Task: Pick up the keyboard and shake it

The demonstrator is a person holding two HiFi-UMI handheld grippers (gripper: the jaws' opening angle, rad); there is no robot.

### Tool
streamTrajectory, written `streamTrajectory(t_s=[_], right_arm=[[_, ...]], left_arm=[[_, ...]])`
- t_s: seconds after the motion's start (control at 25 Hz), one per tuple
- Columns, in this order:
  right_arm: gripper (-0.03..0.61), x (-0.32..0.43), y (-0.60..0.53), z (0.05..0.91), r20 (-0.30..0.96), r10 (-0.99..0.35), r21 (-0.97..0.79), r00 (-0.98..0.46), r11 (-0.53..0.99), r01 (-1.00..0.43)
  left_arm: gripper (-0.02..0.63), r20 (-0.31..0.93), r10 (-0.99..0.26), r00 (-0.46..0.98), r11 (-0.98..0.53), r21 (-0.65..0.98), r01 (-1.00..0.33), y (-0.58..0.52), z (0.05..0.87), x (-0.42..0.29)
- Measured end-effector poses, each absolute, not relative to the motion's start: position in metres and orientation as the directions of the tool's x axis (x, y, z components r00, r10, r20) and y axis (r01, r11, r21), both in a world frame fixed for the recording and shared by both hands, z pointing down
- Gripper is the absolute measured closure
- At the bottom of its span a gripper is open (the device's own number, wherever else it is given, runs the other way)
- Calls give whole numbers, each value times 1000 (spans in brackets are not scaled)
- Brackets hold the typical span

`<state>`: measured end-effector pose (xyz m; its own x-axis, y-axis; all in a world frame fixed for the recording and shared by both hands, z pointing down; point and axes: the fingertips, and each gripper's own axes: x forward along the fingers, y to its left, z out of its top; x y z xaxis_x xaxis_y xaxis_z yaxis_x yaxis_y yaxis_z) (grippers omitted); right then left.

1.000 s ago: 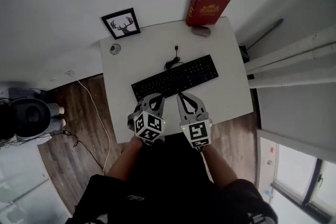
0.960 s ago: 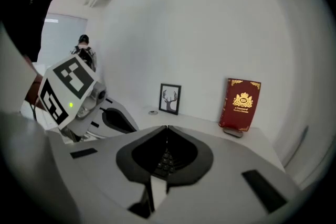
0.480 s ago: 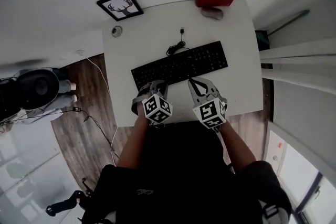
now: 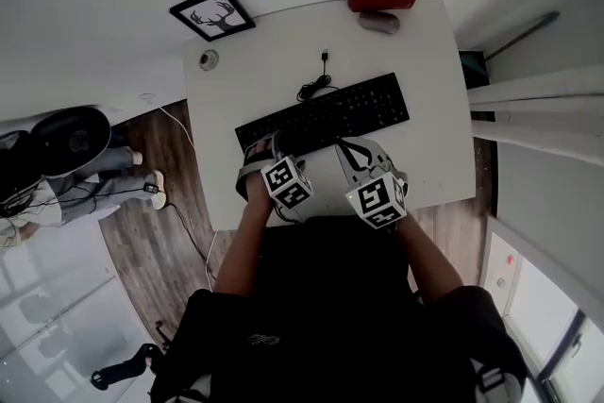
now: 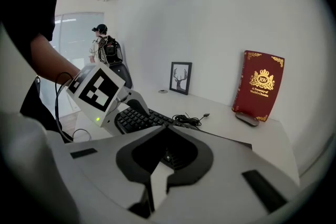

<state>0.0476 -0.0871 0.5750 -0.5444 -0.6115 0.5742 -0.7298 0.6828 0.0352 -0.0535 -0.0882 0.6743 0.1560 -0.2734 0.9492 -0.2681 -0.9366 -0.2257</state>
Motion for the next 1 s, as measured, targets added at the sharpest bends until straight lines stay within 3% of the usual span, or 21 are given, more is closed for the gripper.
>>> streamTrajectory(t_s=[0.24, 0.6, 0.76, 1.0], right_arm=[[557, 46, -88, 584, 586, -607, 27, -537, 677, -736], [557, 34, -99, 594, 612, -580, 62, -538, 713, -698], [556, 36, -98, 597, 623, -573, 90, -532, 729, -679], [557, 56, -106, 600, 669, -574, 228, -473, 764, -603]], left_arm=[[230, 969, -184, 163, -966, -148, -211, -91, 681, -63], [195, 968, -188, 165, -967, -153, -204, -99, 680, -63], [265, 973, -176, 153, -971, -145, -191, -95, 680, -60], [270, 978, -139, 158, -975, -107, -194, -95, 676, -58]])
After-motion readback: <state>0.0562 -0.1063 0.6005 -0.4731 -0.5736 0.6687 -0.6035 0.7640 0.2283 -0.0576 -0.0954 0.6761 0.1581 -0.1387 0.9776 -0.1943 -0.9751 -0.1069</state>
